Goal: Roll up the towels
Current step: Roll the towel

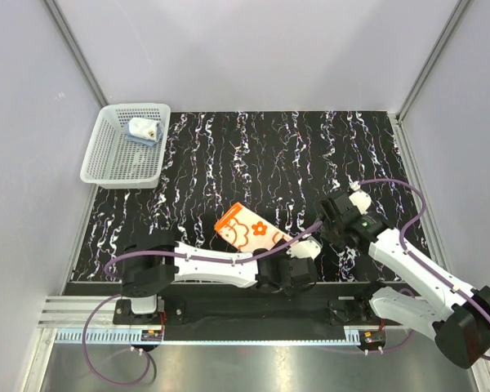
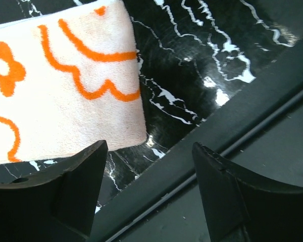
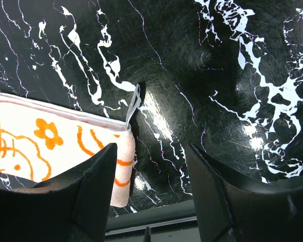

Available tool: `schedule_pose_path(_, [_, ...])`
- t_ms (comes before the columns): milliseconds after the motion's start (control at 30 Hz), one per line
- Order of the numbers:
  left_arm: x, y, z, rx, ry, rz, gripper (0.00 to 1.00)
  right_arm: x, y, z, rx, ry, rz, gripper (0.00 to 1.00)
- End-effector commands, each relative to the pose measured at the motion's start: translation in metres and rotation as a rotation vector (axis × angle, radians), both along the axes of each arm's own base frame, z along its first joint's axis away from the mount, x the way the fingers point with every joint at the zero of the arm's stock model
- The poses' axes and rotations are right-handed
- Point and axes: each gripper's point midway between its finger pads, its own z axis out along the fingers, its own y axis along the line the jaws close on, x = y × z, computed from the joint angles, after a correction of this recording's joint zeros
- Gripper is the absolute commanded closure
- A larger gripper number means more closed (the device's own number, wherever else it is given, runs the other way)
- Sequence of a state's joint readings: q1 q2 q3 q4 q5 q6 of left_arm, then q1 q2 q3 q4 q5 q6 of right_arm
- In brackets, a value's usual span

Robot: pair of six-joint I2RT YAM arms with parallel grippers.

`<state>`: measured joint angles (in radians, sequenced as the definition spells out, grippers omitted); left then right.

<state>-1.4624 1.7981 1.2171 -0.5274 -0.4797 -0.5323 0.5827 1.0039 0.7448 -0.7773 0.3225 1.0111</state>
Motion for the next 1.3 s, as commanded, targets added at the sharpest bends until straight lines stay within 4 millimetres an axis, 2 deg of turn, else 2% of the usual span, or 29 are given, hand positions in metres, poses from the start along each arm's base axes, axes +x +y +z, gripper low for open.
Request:
schedule_pose_path(0, [0.010, -0.007, 0.008, -0.018, -0.058, 0.032, 0.29, 0.003, -0.005, 0.002, -0.011, -0.023, -0.035, 0.36])
schedule_pose_path(200, [0.015, -0.006, -0.002, -0.009, -0.071, 0.039, 0.38, 0.003, -0.004, 0.000, -0.012, -0.020, -0.029, 0.36])
schedule_pose_path(367, [0.021, -0.004, -0.014, 0.014, -0.073, 0.047, 0.40, 0.004, -0.005, 0.001, -0.019, -0.022, -0.030, 0.36])
schedule_pose_path(433, [0.023, -0.004, -0.018, 0.004, -0.074, 0.048, 0.41, 0.003, -0.004, 0.001, -0.014, -0.019, -0.030, 0.25])
schedule_pose_path(500, [0.026, 0.000, -0.024, 0.002, -0.065, 0.056, 0.41, 0.004, -0.003, 0.000, -0.011, -0.019, -0.027, 0.21])
schedule_pose_path(700, [0.031, 0.004, -0.041, 0.001, -0.043, 0.065, 0.43, 0.005, -0.001, 0.000, -0.009, -0.020, -0.022, 0.18])
schedule_pose_path(967, [0.025, 0.010, -0.059, 0.000, -0.012, 0.060, 0.68, 0.005, -0.003, 0.001, -0.014, -0.023, -0.026, 0.16])
schedule_pose_path(1000, [0.023, 0.015, -0.062, 0.007, -0.003, 0.059, 0.75, 0.004, -0.004, 0.000, -0.017, -0.021, -0.027, 0.16])
schedule_pose_path(1033, [0.023, 0.015, -0.062, 0.000, -0.001, 0.056, 0.86, 0.005, -0.003, 0.001, -0.013, -0.024, -0.026, 0.16])
schedule_pose_path(1100, [0.021, 0.018, -0.064, 0.001, 0.009, 0.050, 0.93, 0.004, -0.002, 0.001, -0.005, -0.025, -0.023, 0.17])
schedule_pose_path(1167, [0.021, 0.016, -0.055, -0.035, 0.017, 0.049, 1.00, 0.004, 0.003, -0.001, 0.016, -0.022, -0.001, 0.16])
schedule_pose_path(1200, [0.016, 0.020, -0.057, -0.041, 0.044, 0.037, 1.00, 0.004, 0.007, -0.002, 0.030, -0.020, 0.010, 0.17])
schedule_pose_path(1233, [0.017, 0.013, -0.044, -0.106, 0.052, 0.034, 1.00, 0.005, 0.012, -0.006, 0.052, -0.025, 0.022, 0.17])
schedule_pose_path(1267, [0.018, 0.014, -0.040, -0.131, 0.065, 0.037, 1.00, 0.002, 0.020, -0.008, 0.094, -0.011, 0.046, 0.17])
